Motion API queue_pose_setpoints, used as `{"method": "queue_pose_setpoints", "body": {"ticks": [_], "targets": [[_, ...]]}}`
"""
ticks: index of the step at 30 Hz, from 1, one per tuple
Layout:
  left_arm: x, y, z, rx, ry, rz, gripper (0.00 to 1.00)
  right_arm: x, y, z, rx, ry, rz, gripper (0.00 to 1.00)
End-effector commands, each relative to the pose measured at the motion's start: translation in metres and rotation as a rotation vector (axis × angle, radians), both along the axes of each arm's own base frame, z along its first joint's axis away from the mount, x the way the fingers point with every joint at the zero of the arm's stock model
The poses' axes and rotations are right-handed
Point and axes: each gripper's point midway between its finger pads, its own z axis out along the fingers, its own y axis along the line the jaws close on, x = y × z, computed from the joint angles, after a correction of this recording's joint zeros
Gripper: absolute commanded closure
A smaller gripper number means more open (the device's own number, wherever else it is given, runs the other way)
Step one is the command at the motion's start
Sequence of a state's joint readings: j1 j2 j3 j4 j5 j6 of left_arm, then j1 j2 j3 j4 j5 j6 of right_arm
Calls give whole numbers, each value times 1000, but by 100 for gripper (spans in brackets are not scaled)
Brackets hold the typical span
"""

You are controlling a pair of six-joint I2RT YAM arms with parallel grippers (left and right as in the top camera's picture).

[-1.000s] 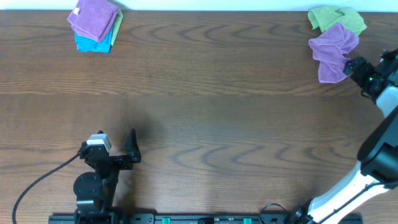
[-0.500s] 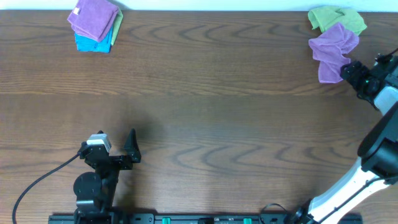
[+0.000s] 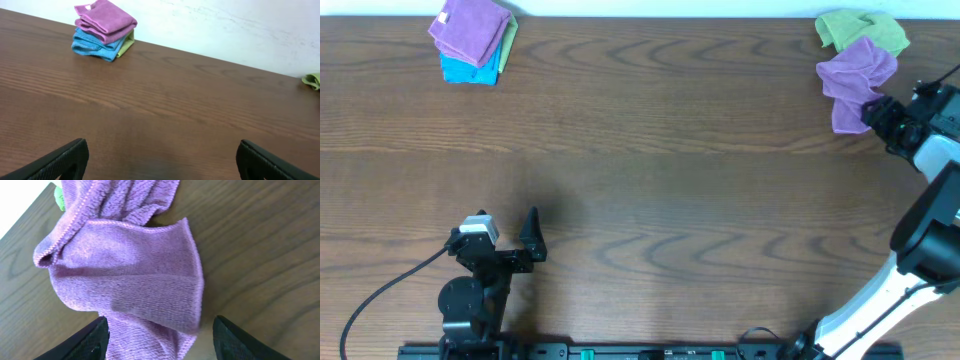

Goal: Fold the cloth
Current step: 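Grasp the purple cloth edge with the right gripper and lift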

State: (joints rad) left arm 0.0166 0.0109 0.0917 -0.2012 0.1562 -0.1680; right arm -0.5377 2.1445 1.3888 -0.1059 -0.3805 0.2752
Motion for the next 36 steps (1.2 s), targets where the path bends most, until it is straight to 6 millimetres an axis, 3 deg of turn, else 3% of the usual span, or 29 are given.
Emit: {"method": "queue_pose_setpoints", "body": {"ticks": [1, 4, 6, 8, 14, 21, 24, 29, 31, 36], "targets": [[0, 0, -14, 1, 29, 3, 5, 5, 5, -9, 27, 1, 7, 35], [0, 0, -14, 1, 29, 3, 5, 6, 5, -11, 26, 0, 8, 37], [0, 0, -14, 1, 29, 3, 5, 7, 4, -10, 22, -7, 7, 43], [0, 0, -14, 1, 29, 3, 5, 8, 4, -8, 28, -13, 0, 61], [0, 0, -14, 1, 29, 3, 5, 9, 4, -7, 39, -20, -10, 99], [0, 0, -14, 1, 29, 3, 5, 20, 18, 8, 114, -87, 49, 99], [0, 0, -14, 1, 29, 3, 5, 33, 35, 36, 167, -171, 146, 99], [0, 0, -14, 1, 29, 3, 5, 59, 72, 104, 188, -298, 297, 99], [0, 0, -14, 1, 29, 3, 5, 70, 94, 136, 173, -334, 352, 99], [0, 0, -14, 1, 29, 3, 5, 82, 146, 189, 136, -400, 470, 99]]}}
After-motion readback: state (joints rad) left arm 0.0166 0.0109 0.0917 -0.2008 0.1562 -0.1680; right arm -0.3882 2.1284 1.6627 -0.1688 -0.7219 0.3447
